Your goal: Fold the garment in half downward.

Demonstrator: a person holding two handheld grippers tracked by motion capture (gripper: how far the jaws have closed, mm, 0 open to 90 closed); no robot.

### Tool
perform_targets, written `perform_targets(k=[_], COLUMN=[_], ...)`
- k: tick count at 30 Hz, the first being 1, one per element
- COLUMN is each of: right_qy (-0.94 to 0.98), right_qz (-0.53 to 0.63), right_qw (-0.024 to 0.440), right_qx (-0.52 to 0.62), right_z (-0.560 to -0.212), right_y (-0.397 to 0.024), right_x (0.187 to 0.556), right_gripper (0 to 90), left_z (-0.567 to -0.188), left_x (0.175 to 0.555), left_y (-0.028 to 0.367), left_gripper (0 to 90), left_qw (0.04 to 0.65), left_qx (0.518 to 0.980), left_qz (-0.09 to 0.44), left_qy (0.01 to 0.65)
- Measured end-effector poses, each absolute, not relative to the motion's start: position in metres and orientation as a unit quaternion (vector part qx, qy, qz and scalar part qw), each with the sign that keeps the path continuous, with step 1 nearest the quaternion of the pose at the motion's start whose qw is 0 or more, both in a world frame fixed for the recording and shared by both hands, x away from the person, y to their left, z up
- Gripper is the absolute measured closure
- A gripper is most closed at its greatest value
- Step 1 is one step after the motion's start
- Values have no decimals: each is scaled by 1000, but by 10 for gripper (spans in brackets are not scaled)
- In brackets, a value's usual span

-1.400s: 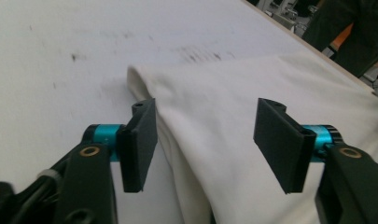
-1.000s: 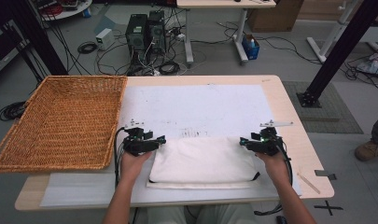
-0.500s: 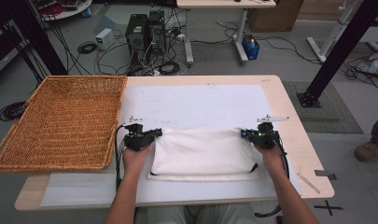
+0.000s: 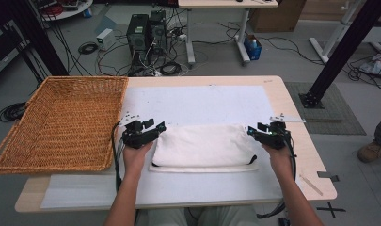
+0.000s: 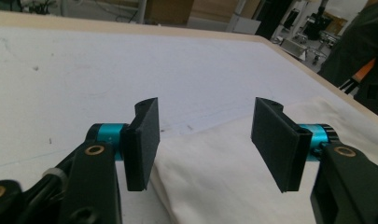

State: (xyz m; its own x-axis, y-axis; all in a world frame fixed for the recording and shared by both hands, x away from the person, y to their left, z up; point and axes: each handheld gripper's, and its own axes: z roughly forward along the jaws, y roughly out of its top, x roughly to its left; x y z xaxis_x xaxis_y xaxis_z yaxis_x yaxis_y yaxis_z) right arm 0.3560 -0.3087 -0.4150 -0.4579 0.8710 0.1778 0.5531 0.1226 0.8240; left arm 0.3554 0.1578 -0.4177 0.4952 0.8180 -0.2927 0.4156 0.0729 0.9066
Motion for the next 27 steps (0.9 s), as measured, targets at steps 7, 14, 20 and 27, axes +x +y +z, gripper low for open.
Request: perform_targets(k=[7, 14, 20, 27], right_qy=[773, 801, 761, 712], right_qz=[425, 378, 432, 464], right_qw=[141, 166, 189, 237], right_qx=[449, 433, 447, 470], right_z=[-432, -449, -431, -405], right_y=[-303, -300, -316, -338], right_x=[305, 286, 283, 295], right_gripper=[746, 868, 499, 191], left_z=[-422, -428, -421, -404], left_x=[329, 312, 300, 297], left_y=[160, 162, 162, 160], left_gripper=[376, 371, 306, 257], left_qw=[570, 581, 605, 603], left_qx=[648, 637, 633, 641], left_qz=[187, 180, 172, 186], left_qy=[469, 474, 452, 436])
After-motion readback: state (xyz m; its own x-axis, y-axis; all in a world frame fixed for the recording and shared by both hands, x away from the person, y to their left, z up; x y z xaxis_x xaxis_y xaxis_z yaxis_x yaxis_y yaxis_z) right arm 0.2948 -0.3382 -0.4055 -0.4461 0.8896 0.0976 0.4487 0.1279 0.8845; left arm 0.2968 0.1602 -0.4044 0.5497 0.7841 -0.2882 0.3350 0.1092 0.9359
